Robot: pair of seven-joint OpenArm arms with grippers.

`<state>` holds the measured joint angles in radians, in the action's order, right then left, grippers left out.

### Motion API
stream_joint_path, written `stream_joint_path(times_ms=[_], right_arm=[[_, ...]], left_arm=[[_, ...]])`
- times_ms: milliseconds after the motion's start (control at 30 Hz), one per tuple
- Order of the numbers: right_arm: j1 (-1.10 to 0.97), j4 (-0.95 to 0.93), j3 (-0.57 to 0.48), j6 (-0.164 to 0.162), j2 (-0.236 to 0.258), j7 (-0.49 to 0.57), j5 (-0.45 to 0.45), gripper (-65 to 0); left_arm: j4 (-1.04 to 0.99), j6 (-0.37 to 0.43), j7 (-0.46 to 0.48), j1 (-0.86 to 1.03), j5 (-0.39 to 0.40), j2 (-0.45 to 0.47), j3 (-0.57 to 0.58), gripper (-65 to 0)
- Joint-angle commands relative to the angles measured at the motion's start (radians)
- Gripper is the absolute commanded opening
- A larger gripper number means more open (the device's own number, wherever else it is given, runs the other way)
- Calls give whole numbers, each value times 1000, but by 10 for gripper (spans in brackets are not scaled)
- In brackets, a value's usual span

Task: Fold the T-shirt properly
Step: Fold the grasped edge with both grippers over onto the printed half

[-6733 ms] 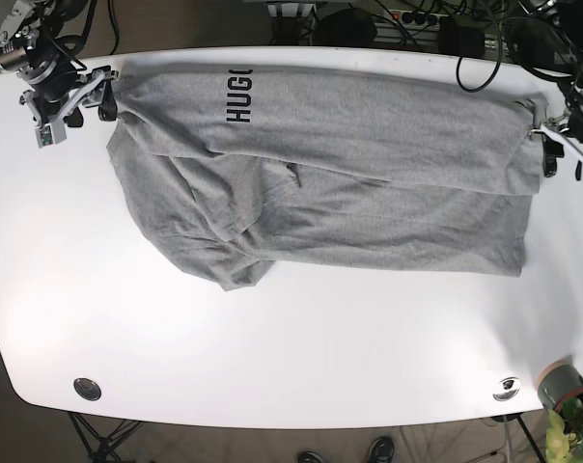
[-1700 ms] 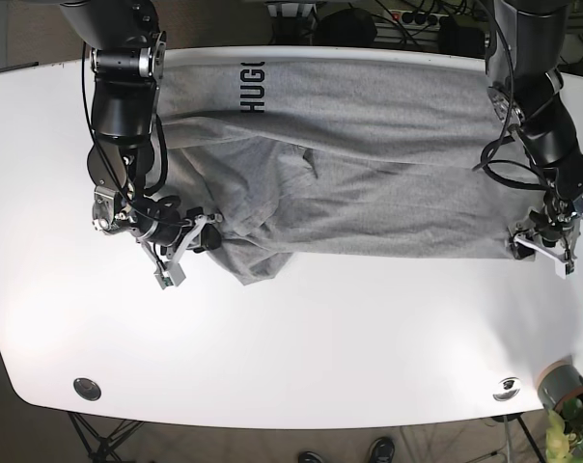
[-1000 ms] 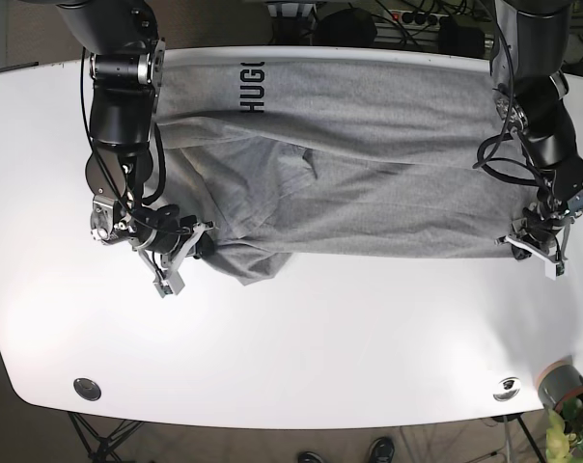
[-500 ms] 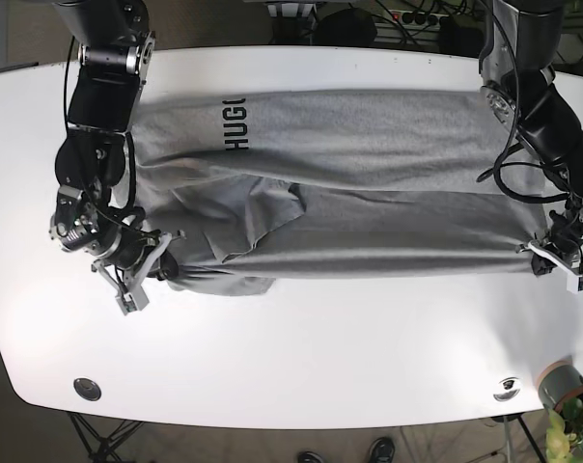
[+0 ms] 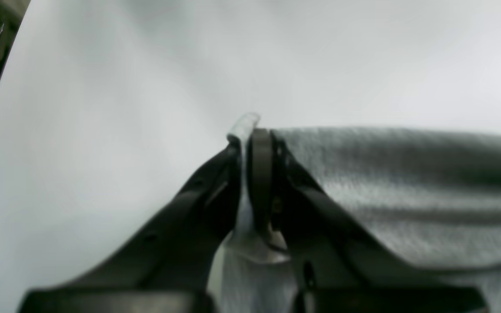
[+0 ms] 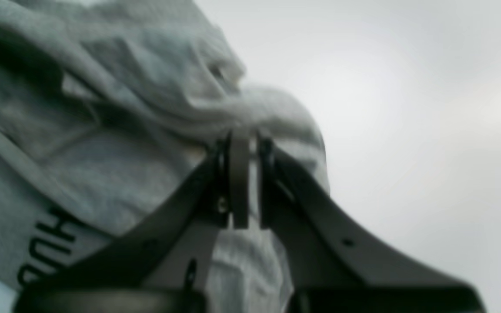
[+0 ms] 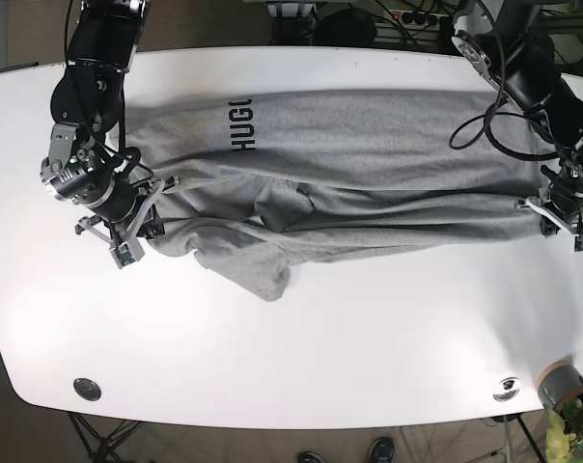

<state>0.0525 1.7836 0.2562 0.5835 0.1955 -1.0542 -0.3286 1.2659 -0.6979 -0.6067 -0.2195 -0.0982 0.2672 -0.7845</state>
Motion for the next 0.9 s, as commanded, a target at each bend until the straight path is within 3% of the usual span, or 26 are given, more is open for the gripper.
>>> stream_joint_path(times_ms=[0, 67, 100, 167, 233, 367, 433, 567, 767, 867], right_arm=[[20, 19, 5, -1, -12, 32, -8, -623], [34, -3, 35, -1, -34, 32, 0, -609], [51, -29, 50, -1, -43, 30, -2, -571], [86, -69, 55, -1, -51, 28, -2, -472], [123, -115, 53, -1, -54, 28, -7, -301], [189, -182, 47, 2, -80, 28, -13, -92], [226, -229, 27, 0, -90, 28, -8, -97], [306, -360, -27, -1, -95, 32, -2, -166], [413, -589, -41, -4, -97, 32, 0, -189], [455, -704, -41, -41, -97, 44, 0, -184]], left_arm=[[54, 0, 17, -11, 18, 17, 1, -650], [50, 0, 17, -10, 18, 17, 1, -650], [50, 0, 17, -10, 18, 17, 1, -650], [54, 0, 17, -8, 18, 13, 1, -650], [54, 0, 17, -8, 18, 5, 3, -650], [50, 0, 17, -10, 18, 8, 3, -650], [51, 0, 17, -8, 18, 7, 3, -650], [51, 0, 17, -5, 18, 7, 3, -650], [51, 0, 17, -5, 18, 5, 3, -650], [51, 0, 17, -5, 18, 5, 3, -650]])
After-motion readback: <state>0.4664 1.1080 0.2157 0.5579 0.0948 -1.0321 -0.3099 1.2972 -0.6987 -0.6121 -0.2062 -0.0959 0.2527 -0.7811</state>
